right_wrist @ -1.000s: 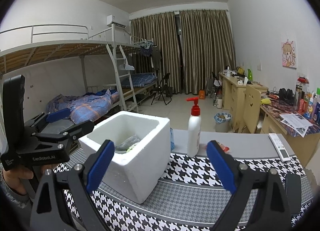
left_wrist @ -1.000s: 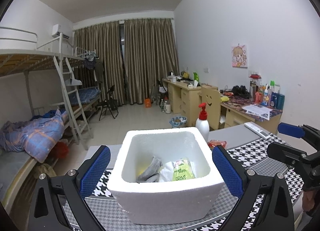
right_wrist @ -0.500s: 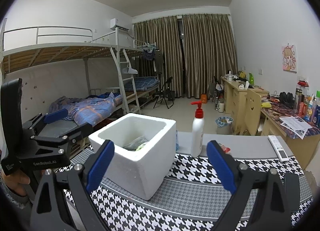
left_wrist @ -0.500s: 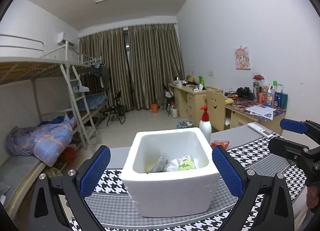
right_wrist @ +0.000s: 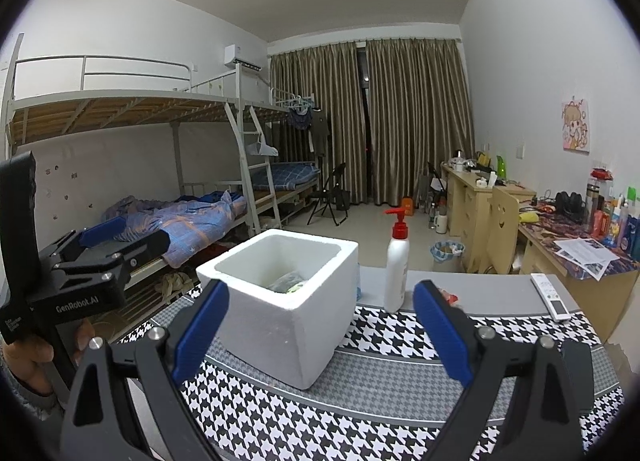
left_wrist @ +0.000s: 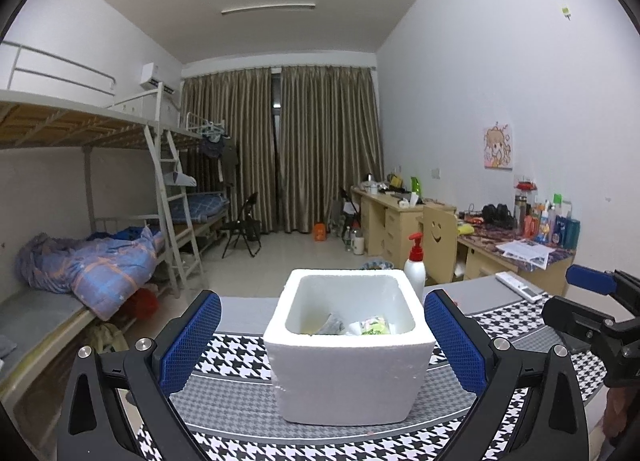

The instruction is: Organize soft objects

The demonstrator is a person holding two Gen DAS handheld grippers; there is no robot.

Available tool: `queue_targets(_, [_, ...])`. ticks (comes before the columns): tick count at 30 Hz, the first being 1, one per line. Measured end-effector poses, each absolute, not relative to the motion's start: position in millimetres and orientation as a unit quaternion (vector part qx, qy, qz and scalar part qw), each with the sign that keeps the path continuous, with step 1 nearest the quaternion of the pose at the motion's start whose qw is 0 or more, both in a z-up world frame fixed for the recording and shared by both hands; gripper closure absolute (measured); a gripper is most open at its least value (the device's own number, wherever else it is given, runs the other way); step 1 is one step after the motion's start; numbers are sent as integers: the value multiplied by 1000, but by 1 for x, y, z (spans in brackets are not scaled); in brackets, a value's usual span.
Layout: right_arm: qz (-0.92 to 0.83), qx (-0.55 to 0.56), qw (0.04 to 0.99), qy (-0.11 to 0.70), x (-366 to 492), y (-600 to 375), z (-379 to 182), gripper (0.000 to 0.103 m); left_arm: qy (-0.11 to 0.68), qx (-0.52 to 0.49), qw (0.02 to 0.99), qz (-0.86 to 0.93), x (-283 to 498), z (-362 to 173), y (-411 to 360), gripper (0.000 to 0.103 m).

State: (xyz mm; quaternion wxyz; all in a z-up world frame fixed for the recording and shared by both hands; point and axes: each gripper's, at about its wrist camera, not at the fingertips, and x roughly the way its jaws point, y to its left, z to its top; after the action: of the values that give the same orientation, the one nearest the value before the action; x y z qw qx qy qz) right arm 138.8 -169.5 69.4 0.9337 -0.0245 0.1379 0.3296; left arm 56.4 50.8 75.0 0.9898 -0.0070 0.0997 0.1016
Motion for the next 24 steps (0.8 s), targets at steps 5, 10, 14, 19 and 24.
queue_targets(5, [328,-25,935,134,132,-172,70,7,100,-8,990,101,47,74,50,1])
queue_targets(10, [328,-24,936,126,124,-174,70,7,93,-4,988,122,38,71,47,1])
queue_targets(14, [328,-25,937,120,116,-174,70,7,89,-5,988,126,30,69,46,1])
queue_targets(19, [331,-21,937,110,106,-176,67,6,83,-6,986,142,19,67,45,1])
queue_targets(24, [334,-24,936,106,96,-174,64,3,82,-3,986,146,12,64,44,1])
